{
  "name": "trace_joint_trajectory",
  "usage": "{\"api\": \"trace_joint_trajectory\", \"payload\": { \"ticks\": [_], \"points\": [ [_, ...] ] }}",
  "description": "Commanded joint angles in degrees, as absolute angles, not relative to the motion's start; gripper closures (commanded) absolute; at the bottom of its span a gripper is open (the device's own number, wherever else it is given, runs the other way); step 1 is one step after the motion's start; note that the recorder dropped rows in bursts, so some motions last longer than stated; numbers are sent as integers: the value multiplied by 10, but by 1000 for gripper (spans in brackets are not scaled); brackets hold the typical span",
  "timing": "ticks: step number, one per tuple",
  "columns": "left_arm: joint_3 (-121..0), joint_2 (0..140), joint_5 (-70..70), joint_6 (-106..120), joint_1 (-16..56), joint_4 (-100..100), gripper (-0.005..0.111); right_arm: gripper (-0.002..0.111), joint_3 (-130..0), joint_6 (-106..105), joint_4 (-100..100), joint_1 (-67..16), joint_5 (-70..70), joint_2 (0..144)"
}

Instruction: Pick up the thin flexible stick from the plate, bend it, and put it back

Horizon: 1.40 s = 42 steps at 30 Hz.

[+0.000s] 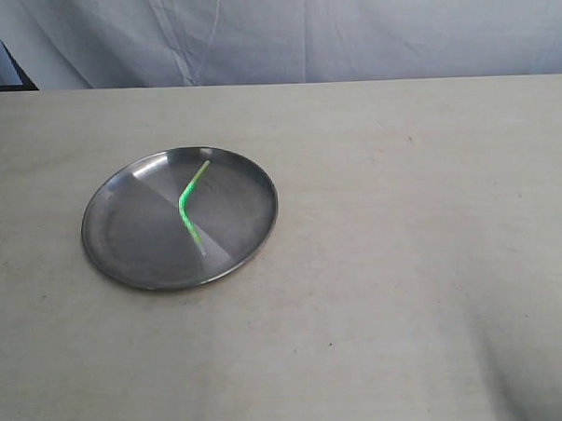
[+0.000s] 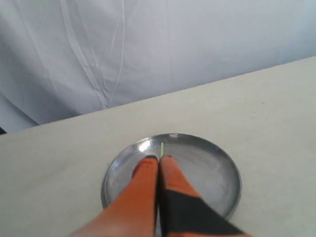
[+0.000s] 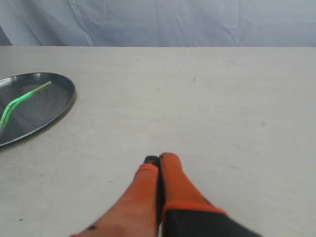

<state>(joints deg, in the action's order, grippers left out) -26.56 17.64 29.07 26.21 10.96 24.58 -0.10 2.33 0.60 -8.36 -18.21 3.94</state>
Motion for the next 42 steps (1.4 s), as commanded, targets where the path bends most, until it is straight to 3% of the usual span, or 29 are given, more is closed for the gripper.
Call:
{"api": "trace_joint_trajectory", "payload": {
  "ticks": [1, 5, 20, 30, 42],
  "points": [
    [-227, 128, 298, 93, 115, 132, 107, 109, 0, 21, 6, -80, -178, 36],
    [-158, 73, 268, 0, 115, 45, 107, 109, 0, 22, 7, -80, -178, 36],
    [-2, 3, 203, 0, 115, 78, 107, 109, 0, 22, 7, -80, -178, 36],
    [0, 0, 117, 0, 115, 80, 107, 109, 0, 22, 5, -80, -178, 36],
    [0, 0, 115, 0, 115, 73, 107, 109, 0, 22, 5, -80, -178, 36]
  ]
}}
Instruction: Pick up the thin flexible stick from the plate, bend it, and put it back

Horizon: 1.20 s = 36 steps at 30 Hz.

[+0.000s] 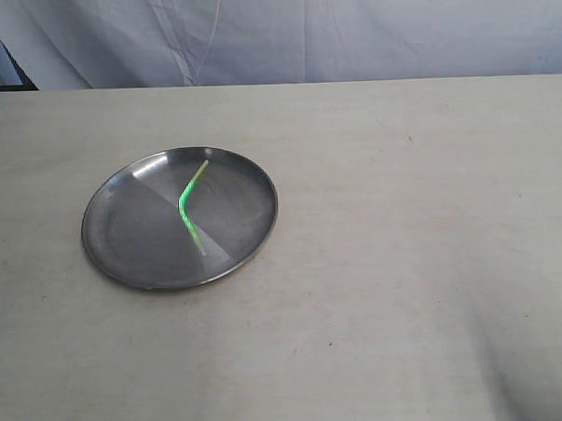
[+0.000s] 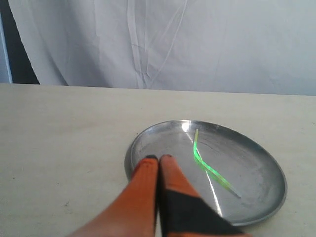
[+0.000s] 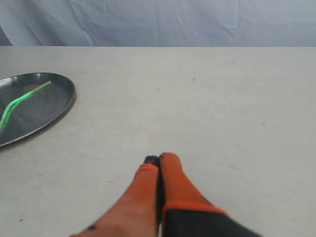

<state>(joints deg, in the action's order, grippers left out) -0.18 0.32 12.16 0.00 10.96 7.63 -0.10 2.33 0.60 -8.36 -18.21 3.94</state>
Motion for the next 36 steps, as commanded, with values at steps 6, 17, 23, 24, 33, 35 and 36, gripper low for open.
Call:
{"api": "trace_joint_trajectory", "payload": {
  "ticks": [6, 17, 23, 24, 33, 35, 36],
  "points": [
    [0, 0, 115, 0, 115, 64, 107, 109, 0, 22, 5, -80, -178, 36],
    [0, 0, 115, 0, 115, 64, 107, 109, 0, 22, 6, -80, -178, 36],
    [0, 0, 115, 0, 115, 64, 107, 109, 0, 22, 6, -80, -178, 36],
    [0, 0, 115, 0, 115, 64, 107, 109, 0, 22, 6, -80, -178, 36],
    [0, 0, 115, 0, 115, 64, 107, 109, 0, 22, 6, -80, -178, 36],
    [0, 0, 115, 0, 115, 64, 107, 109, 0, 22, 6, -80, -178, 36],
    [0, 0, 115, 0, 115, 64, 107, 109, 0, 22, 6, -80, -178, 36]
  ]
}}
